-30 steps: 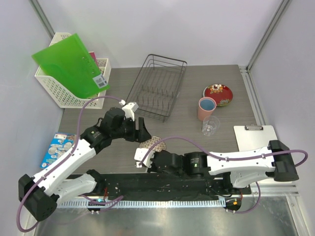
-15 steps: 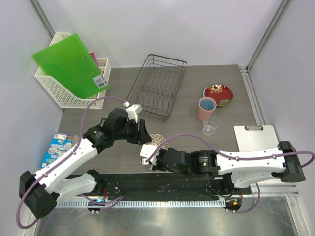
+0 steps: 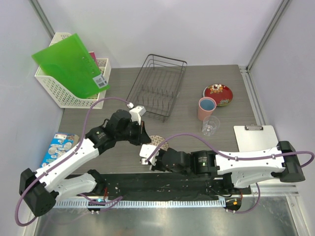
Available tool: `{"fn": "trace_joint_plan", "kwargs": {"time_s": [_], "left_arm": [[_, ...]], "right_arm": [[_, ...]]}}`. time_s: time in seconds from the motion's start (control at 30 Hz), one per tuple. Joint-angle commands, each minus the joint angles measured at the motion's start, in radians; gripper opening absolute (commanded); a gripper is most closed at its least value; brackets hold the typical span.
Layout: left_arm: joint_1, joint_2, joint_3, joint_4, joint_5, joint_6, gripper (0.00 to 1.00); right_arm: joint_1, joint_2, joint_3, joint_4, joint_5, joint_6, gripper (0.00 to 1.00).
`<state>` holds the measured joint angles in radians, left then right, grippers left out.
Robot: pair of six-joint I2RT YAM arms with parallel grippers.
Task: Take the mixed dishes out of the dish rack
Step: Pick up the bowl from the dish rack, then place the bowl at the center of the board.
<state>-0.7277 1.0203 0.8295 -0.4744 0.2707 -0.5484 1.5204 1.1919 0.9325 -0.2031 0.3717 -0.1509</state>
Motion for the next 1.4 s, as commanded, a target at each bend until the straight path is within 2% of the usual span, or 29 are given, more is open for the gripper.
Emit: {"fn": "trace_joint_plan", "kwargs": {"time_s": [0.0,0.07,0.13,0.17,0.2,0.27,0.4,0.5,0.63,0.83,0.97,1.07,1.27,1.37], "left_arm": [[0.001,-0.034,0.014,-0.010,-0.068,-0.007,0.00],[0.001,-0.038,0.028,-0.012,-0.080,-0.007,0.00],[0.001,-0.034,0.045,-0.013,-0.096,-0.007,0.00],[0.001,-0.028,0.051,-0.013,-0.105,-0.011,0.00],[-0.001,-0.019,0.059,-0.015,-0.116,-0.013,0.00],[0.001,-0.003,0.086,-0.021,-0.137,-0.019,0.00],[0.001,0.043,0.132,-0.003,-0.177,-0.039,0.00],[0.001,0.099,0.166,0.034,-0.186,-0.053,0.00],[-0.028,0.243,0.209,0.095,-0.250,-0.058,0.00],[-0.121,0.395,0.205,0.298,-0.329,-0.100,0.00],[-0.148,0.463,0.149,0.616,-0.320,-0.148,0.00],[-0.185,0.523,0.146,0.733,-0.356,-0.133,0.00],[-0.194,0.696,0.220,0.758,-0.383,-0.137,0.00],[-0.193,0.774,0.275,0.715,-0.390,-0.142,0.00]], "right_arm": [[0.000,-0.009,0.028,0.054,0.052,0.031,0.28],[0.000,-0.012,0.028,0.050,0.058,0.043,0.42],[0.001,-0.020,0.025,0.048,0.064,0.065,0.47],[0.001,-0.038,0.023,0.047,0.065,0.071,0.62],[0.000,-0.046,0.025,0.050,0.072,0.079,0.72],[0.010,-0.070,0.040,0.047,0.087,0.120,0.79],[0.015,-0.231,0.042,0.120,0.228,0.200,0.80],[0.014,-0.375,-0.019,0.302,0.391,0.232,0.80],[0.014,-0.497,-0.125,0.465,0.518,0.182,0.81],[0.012,-0.522,-0.173,0.536,0.584,0.155,0.81],[0.014,-0.570,-0.222,0.620,0.595,0.129,0.81],[0.014,-0.613,-0.262,0.672,0.602,0.120,0.81],[0.014,-0.640,-0.314,0.703,0.605,0.128,0.81],[0.012,-0.643,-0.327,0.705,0.605,0.137,0.81]]}}
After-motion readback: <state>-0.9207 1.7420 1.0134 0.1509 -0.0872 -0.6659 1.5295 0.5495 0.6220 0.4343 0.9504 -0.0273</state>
